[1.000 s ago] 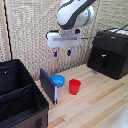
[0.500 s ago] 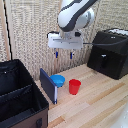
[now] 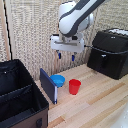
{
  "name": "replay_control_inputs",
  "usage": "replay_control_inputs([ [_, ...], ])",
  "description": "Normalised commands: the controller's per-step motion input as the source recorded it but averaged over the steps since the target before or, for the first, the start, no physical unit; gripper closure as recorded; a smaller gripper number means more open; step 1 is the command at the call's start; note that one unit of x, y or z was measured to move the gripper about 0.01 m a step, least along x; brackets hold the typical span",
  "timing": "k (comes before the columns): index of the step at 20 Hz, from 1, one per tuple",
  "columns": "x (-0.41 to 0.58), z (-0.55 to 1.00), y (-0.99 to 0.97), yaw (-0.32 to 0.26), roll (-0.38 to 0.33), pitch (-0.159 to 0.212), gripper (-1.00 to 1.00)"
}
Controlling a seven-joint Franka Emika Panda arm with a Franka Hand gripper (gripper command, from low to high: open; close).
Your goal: Please move the gripper into proximity with the fryer handle. Once close enough, gingerly grasp the handle and gently tug the fryer basket open in your direction.
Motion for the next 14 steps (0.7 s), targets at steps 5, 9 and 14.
replay_control_inputs([
  [5, 0.013, -0.04, 0.0, -0.02, -0.375, -0.062, -1.0],
  [9, 0.0, -0.04, -0.06, 0.006, -0.375, -0.101, -1.0],
  [14, 0.0, -0.16, -0.36, 0.074, -0.315, -0.115, -1.0],
])
